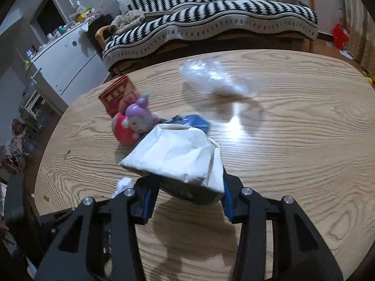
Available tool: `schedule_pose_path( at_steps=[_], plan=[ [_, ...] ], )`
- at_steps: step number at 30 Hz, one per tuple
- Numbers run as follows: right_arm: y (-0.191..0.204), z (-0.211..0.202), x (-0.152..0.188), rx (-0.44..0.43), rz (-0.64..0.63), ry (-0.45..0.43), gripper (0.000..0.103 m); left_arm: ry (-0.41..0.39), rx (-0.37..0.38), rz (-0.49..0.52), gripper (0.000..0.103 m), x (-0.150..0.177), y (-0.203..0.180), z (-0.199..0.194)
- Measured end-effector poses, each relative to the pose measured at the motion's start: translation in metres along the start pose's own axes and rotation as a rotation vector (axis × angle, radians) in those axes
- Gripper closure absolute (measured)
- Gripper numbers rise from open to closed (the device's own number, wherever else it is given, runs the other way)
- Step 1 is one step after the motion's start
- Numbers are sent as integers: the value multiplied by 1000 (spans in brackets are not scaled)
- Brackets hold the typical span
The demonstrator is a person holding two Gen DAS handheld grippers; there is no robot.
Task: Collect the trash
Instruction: 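Grasp the white tissue-wrapped item with the right tool while the left tool grasps the white strip wrapper, then carry both items over the bin and open both tools to drop them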
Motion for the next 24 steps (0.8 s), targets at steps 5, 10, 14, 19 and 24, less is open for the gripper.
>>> schedule_pose_path(
  at_steps=[5, 10, 14, 19, 24],
  plan=[
    [-28, -27, 14, 27, 34, -29, 58, -50, -47, 12, 91, -5, -11, -18],
    [-69, -64, 38, 82, 82, -61, 58, -104, -36, 46, 91, -14, -40, -34],
    [-112, -98, 67, 126, 141, -96, 58, -122, 17, 86, 91, -25, -80, -39],
    [-168, -136, 107, 171, 237, -126, 58, -130, 79, 173, 91, -36, -158, -39],
    [-240, -174, 163, 228, 374, -155, 57, -139, 164, 281, 91, -32, -247, -36]
  ],
)
Point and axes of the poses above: each gripper's, at about its wrist camera, not at the fingertips, and z roughly the way its jaws point, y to its left, x to its underside, the point moved 5 cm from there along z, roughly the way its jaws point, and after that the axes turned 15 degrees about y, right-handed, at the moved point
